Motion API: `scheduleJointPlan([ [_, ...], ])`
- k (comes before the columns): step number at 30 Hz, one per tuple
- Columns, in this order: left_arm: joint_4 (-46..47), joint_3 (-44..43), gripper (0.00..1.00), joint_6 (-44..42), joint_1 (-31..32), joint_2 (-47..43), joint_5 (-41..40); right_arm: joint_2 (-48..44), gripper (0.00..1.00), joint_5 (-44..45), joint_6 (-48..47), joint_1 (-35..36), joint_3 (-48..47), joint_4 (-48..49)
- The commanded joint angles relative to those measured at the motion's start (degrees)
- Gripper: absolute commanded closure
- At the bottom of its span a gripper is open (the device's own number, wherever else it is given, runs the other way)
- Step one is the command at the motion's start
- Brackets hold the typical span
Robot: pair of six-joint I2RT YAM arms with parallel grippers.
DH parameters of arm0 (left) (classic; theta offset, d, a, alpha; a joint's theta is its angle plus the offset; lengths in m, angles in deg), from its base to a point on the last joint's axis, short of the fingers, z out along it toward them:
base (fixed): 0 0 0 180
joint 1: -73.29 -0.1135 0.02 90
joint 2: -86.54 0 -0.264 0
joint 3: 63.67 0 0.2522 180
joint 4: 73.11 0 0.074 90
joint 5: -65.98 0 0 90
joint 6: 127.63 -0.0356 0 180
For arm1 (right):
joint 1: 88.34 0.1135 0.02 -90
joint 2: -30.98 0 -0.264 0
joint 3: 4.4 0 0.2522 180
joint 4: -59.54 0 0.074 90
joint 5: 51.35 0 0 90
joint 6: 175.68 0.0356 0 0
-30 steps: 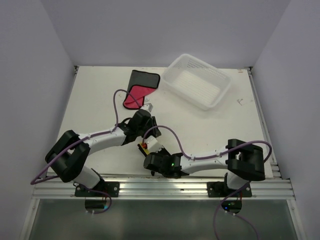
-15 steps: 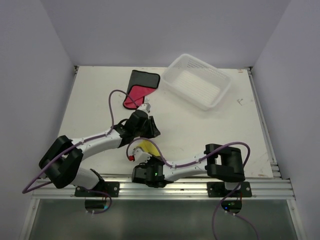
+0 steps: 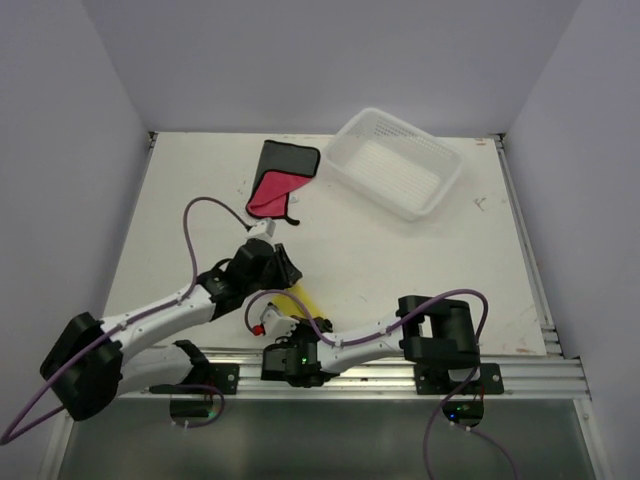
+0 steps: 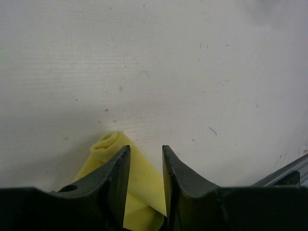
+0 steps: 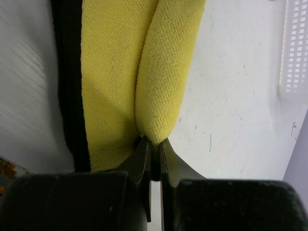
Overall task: Roll the towels
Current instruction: Roll the towel
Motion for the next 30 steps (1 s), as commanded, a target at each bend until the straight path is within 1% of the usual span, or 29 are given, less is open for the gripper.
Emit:
scheduleJointPlan([
  [1,-3.91,1.09,0.63,2.67,-0.12,-7.77,-8.46,-1.36,1.00,1.32,0.75,-0.26,0.30,-0.11],
  [2,-4.97,1.09,0.63,3.02,-0.29,-9.96,-9.86,-1.45,1.00,0.88,0.83,-0.43,0.47,0.06],
  [4,-7.61,1.18,0.65,3.98,-0.47,-11.47,-10.93,-1.80,1.00,0.09,0.66,-0.78,0.83,0.59],
  [5,-8.22,1.36,0.67,4.34,-0.47,-12.35,-11.19,-2.67,1.00,-0.26,0.83,-1.22,1.35,1.02],
  [6,-8.40,1.79,0.73,4.69,-0.47,-12.70,-10.94,-3.20,1.00,-1.65,0.92,-1.75,1.79,1.38],
  [7,-8.23,3.02,0.76,5.21,-0.47,-13.06,-10.06,-3.90,1.00,-2.45,1.27,-2.71,2.84,1.81],
  [8,-7.10,3.81,0.78,5.48,-0.47,-13.15,-9.27,-5.39,1.00,-3.42,1.54,-3.33,3.46,2.69],
  [9,-6.04,5.65,0.82,5.74,-0.47,-13.06,-8.39,-6.10,1.00,-5.08,1.62,-3.94,4.07,3.22],
  [12,0.01,9.51,0.87,6.62,-0.30,-11.83,-4.00,-8.74,1.00,-7.98,2.24,-6.23,6.10,4.80],
  [13,1.95,10.40,0.88,6.89,-0.21,-10.87,-3.03,-9.09,1.00,-8.61,2.24,-7.10,6.71,5.16],
  [14,5.97,11.11,0.88,7.15,0.05,-10.25,-2.07,-9.35,1.00,-8.87,2.15,-7.37,6.89,5.51],
  [15,7.31,11.90,0.88,7.33,0.75,-9.46,-1.79,-9.62,1.00,-9.14,2.15,-7.55,6.89,5.51],
  [20,12.07,11.29,0.87,6.45,2.43,-3.84,-1.97,-9.53,1.00,-10.37,1.80,-7.82,6.89,5.78],
  [23,12.69,10.41,0.85,6.01,2.61,-1.38,-1.70,-9.88,1.00,-10.81,1.89,-8.08,7.15,5.95],
  [26,8.75,8.75,0.85,5.66,2.61,1.17,-3.72,-10.41,1.00,-10.98,1.71,-7.99,7.42,6.13],
  [30,0.40,5.41,0.85,4.34,2.61,4.86,-8.90,-11.03,1.00,-11.07,1.63,-7.99,7.42,4.90],
])
